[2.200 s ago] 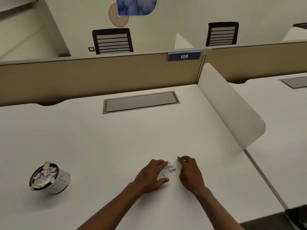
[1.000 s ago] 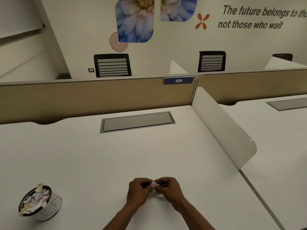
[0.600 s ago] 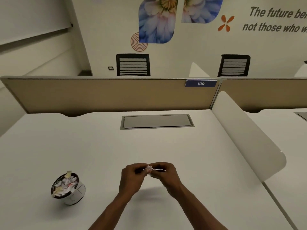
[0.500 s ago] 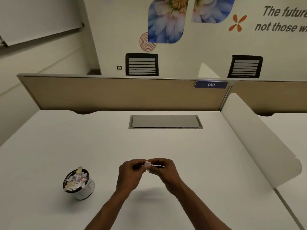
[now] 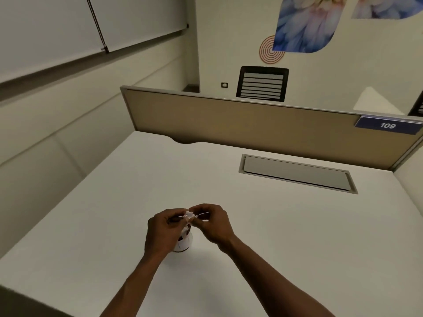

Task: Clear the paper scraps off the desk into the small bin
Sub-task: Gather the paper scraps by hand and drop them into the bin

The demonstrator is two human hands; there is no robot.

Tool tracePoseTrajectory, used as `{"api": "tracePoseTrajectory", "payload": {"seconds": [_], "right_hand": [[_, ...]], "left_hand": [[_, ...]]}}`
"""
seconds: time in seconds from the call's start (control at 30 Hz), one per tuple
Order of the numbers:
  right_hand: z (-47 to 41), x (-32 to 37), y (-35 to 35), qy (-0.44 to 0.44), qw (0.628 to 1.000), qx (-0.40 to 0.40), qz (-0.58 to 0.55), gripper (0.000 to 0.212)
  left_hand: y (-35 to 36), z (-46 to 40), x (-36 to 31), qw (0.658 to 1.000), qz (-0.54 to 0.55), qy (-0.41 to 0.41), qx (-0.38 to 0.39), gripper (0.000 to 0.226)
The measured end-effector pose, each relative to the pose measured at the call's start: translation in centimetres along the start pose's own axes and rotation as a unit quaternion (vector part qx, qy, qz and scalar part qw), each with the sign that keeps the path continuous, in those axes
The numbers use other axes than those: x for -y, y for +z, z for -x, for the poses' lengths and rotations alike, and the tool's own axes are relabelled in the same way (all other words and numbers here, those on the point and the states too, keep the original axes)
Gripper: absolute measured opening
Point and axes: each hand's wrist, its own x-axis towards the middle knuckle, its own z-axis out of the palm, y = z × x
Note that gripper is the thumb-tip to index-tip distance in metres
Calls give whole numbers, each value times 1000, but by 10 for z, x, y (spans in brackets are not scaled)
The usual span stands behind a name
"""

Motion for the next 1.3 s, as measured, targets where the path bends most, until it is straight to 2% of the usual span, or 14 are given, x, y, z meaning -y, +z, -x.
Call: {"api": "tracePoseTrajectory", "payload": {"seconds": [0.07, 0.17, 0.3, 0.43, 0.5, 0.57, 0.67, 0.93, 1.03, 1.1, 1.2, 1.3], "right_hand": [[-10, 3, 30, -27, 997, 10, 70, 18], [-16, 6, 64, -100, 981, 35, 163, 35], [-19, 2, 82, -159, 966, 46, 201, 46], [-26, -7, 86, -184, 949, 47, 252, 53], [-27, -13, 90, -235, 920, 82, 302, 59], [-27, -21, 97, -283, 875, 129, 372, 61], [-25, -32, 103, -278, 836, 164, 444, 59], [-26, -37, 111, -267, 825, 168, 470, 54], [-25, -32, 113, -271, 852, 142, 424, 53], [-21, -32, 113, -302, 864, 80, 394, 46], [-11, -40, 111, -348, 851, 26, 393, 33], [-1, -51, 111, -335, 829, 62, 445, 39]], "left_hand": [[-24, -2, 17, 999, -32, -16, -24, 15], [-52, -2, 37, 996, -74, -10, -40, 25], [-75, 1, 54, 986, -144, 63, -52, 40], [-89, 9, 72, 978, -182, 93, -37, 48], [-93, 14, 83, 973, -206, 100, 6, 55], [-93, 16, 97, 959, -250, 127, 44, 58], [-89, 15, 109, 941, -300, 143, 68, 53], [-91, 10, 117, 947, -283, 136, 63, 45], [-97, 7, 111, 953, -262, 147, 42, 42], [-98, 6, 107, 955, -257, 145, 11, 43], [-97, 5, 104, 955, -263, 136, -13, 45], [-93, 5, 103, 969, -230, 92, -16, 46]]}}
